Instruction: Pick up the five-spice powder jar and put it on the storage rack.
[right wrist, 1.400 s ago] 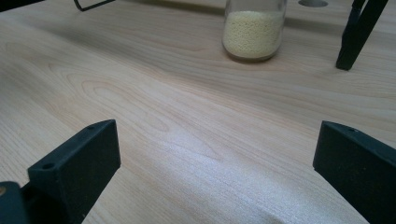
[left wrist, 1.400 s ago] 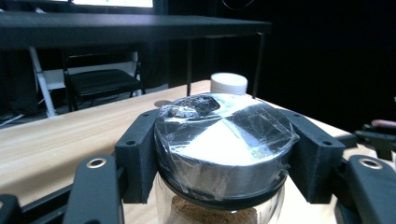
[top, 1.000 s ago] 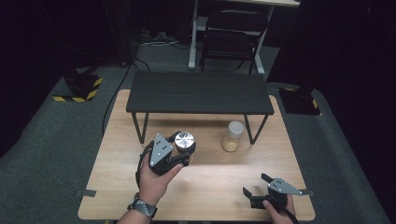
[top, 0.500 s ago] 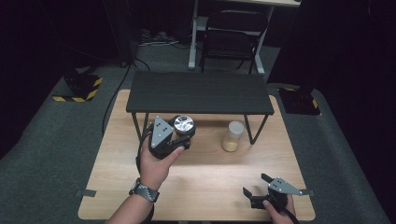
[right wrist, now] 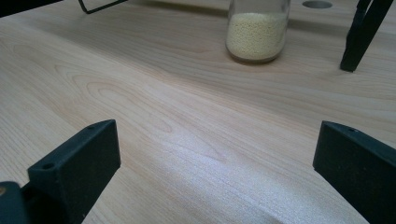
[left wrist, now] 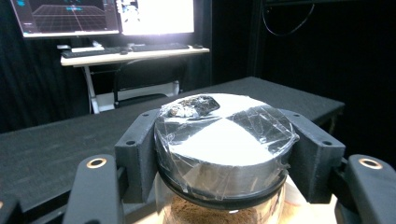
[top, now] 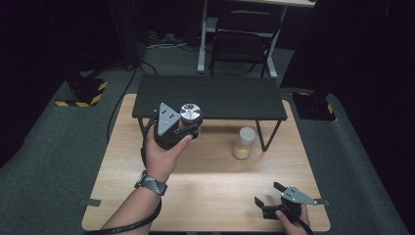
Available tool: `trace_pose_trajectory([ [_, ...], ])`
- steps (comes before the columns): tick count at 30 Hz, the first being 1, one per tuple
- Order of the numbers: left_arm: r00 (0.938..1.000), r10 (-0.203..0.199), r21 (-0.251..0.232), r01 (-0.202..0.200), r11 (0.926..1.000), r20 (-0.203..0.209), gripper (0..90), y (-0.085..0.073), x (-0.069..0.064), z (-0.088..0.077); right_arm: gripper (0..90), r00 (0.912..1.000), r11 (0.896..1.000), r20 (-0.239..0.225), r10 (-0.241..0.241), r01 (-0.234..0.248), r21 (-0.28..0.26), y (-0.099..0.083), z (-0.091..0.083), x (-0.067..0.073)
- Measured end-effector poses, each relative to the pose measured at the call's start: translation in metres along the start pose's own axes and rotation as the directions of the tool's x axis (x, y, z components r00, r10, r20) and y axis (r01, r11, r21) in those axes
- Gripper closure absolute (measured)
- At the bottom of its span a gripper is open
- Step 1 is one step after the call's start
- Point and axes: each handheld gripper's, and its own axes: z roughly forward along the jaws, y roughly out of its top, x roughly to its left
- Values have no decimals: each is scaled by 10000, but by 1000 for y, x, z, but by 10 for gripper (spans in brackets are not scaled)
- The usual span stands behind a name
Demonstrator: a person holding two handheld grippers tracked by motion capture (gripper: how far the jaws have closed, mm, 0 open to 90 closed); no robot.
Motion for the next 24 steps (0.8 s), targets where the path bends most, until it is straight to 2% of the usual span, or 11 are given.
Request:
trace_pose_trajectory([
  [11, 9997, -92, -161, 89, 9998, -223, 350, 13, 9, 14, 2, 10000, 10000, -42, 8, -8, -22, 0, 0, 0],
  [24, 9968, -196, -152, 185, 9997, -771, 350, 26, 18, 39, 3, 10000, 10000, -66, -4, 4, -58, -1, -1, -1],
])
